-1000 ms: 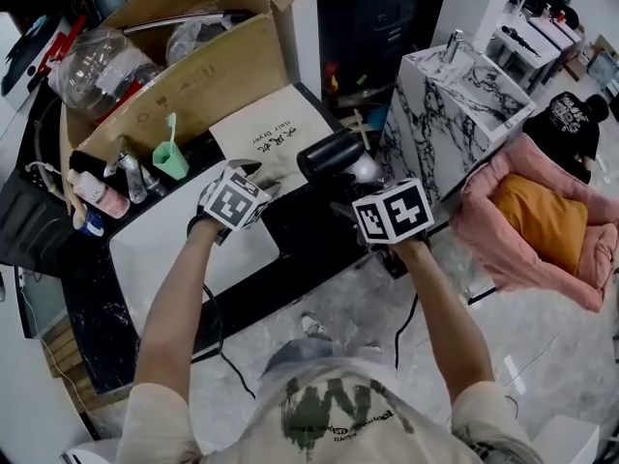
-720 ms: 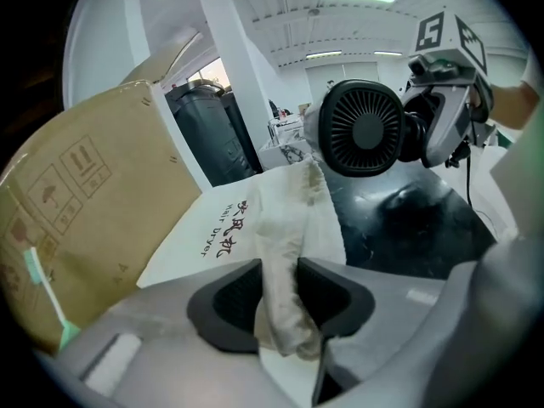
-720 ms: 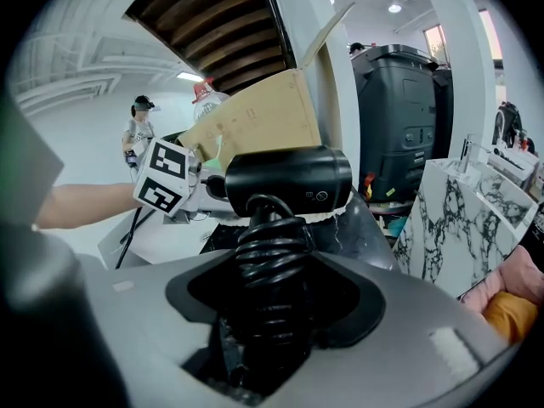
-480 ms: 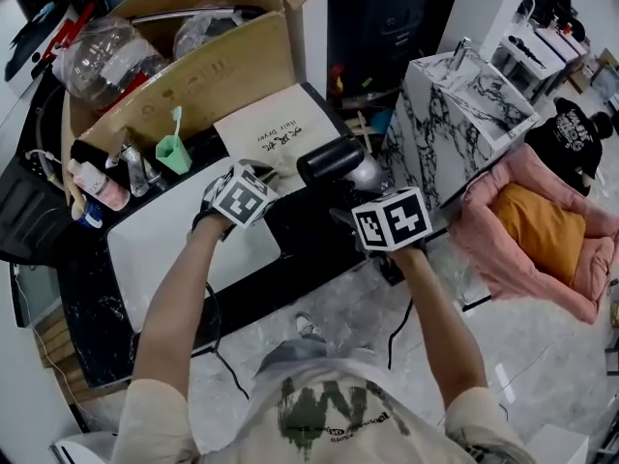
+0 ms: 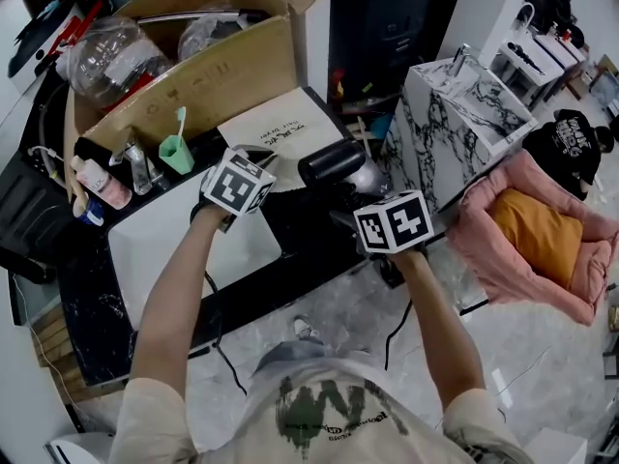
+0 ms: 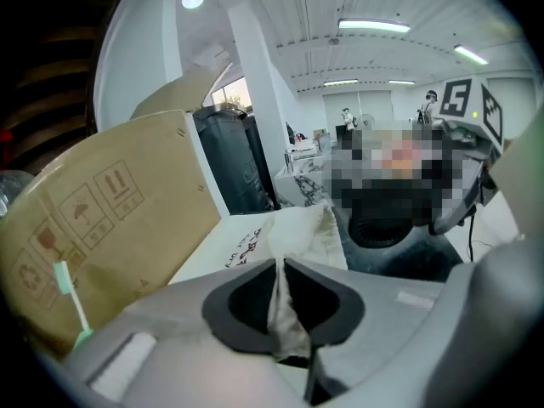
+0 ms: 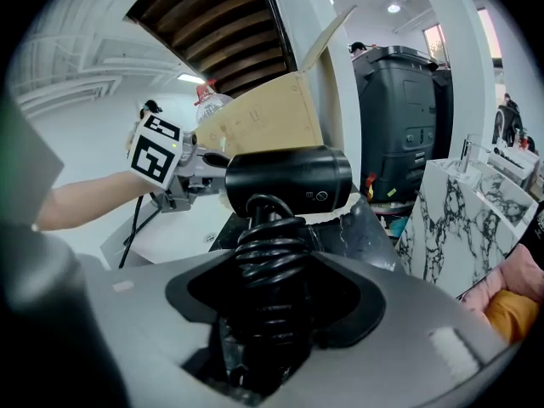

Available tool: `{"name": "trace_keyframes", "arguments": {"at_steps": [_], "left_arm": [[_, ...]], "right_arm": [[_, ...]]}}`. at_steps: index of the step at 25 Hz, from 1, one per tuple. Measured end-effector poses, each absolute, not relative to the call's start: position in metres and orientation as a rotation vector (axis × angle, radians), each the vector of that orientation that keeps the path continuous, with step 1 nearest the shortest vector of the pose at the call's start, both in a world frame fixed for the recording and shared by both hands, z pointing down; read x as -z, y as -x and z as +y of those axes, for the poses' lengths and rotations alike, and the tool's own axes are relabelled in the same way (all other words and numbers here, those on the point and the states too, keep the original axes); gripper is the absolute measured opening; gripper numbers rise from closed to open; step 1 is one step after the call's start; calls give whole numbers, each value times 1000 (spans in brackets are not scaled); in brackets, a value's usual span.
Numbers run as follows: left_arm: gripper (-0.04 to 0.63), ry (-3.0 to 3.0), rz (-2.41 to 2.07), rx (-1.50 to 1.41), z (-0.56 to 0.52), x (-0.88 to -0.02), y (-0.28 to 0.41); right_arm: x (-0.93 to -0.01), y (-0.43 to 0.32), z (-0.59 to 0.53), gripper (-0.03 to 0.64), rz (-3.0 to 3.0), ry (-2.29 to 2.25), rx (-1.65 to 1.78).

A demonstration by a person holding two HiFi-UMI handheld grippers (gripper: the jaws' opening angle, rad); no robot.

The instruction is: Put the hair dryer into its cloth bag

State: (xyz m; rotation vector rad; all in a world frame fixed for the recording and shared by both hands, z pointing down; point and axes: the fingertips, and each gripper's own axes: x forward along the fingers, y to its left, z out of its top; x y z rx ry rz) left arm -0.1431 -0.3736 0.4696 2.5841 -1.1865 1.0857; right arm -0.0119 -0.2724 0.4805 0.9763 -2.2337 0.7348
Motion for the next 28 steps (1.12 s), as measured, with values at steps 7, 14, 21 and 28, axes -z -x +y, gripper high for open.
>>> {"name": "trace_keyframes", "arguments": {"at_steps": [7, 14, 21, 28], "left_arm": [[34, -2599, -1252, -996, -383, -438, 139], [32, -2651, -1287, -907, -390, -411, 128], [32, -2687, -1303, -819, -394, -394, 120], [32, -2707, -1297, -797, -393, -391, 113]], "right_arm": [[-473, 12, -268, 261, -2246, -978, -729], [-472, 12, -265, 261, -2253, -978, -747], [-480, 19, -265, 261, -2248, -963, -783], [-492, 30, -266, 261, -2232, -933, -849]]}}
